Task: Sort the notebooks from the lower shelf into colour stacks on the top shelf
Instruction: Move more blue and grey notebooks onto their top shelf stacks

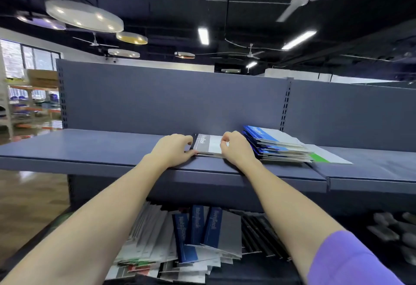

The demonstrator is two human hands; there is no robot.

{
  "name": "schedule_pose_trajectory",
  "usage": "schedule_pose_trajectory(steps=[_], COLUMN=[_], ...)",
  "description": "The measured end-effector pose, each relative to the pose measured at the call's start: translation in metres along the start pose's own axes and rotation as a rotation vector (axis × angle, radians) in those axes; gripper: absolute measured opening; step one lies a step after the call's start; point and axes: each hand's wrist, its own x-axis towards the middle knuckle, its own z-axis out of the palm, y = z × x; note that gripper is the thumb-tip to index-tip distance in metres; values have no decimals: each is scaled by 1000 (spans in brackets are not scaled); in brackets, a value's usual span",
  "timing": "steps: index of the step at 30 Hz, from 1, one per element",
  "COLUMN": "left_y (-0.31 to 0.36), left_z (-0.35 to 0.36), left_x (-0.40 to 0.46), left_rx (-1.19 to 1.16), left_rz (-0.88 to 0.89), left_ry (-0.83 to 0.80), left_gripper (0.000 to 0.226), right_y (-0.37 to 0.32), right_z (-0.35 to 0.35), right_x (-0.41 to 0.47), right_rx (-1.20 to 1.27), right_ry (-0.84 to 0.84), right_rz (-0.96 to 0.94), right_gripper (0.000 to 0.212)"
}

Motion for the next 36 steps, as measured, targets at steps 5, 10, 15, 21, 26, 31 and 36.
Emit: schedule_pose_trajectory(steps=[5, 10, 15, 21, 26, 31, 36], left_y=[43, 111, 149, 121, 113, 129, 147], left_z=[-14, -20, 31, 127, 171, 193, 212], left_x=[-10, -37, -77, -125, -148, -149, -140], left_rx=[-128, -262, -178, -124, -119, -125, -155], left_rz=[110, 289, 478, 318, 203, 161, 136], left_ry=[60, 69, -47, -399, -516, -571, -591], left_gripper=[25, 16, 11, 31, 45, 51, 51], right_y=[11, 35, 67, 147, 167, 185, 217], right_z=[-23, -40, -29, 34, 71, 91, 98], right_x=[-35, -99, -172, -245, -270, -267, -253], right_rx=[75, 170, 78, -132, -141, -175, -224], right_ry=[69, 247, 298, -178, -402, -458, -416], right_rz=[-77, -117, -239, 100, 241, 260, 290], right_gripper=[12, 6, 1, 22, 41, 46, 48])
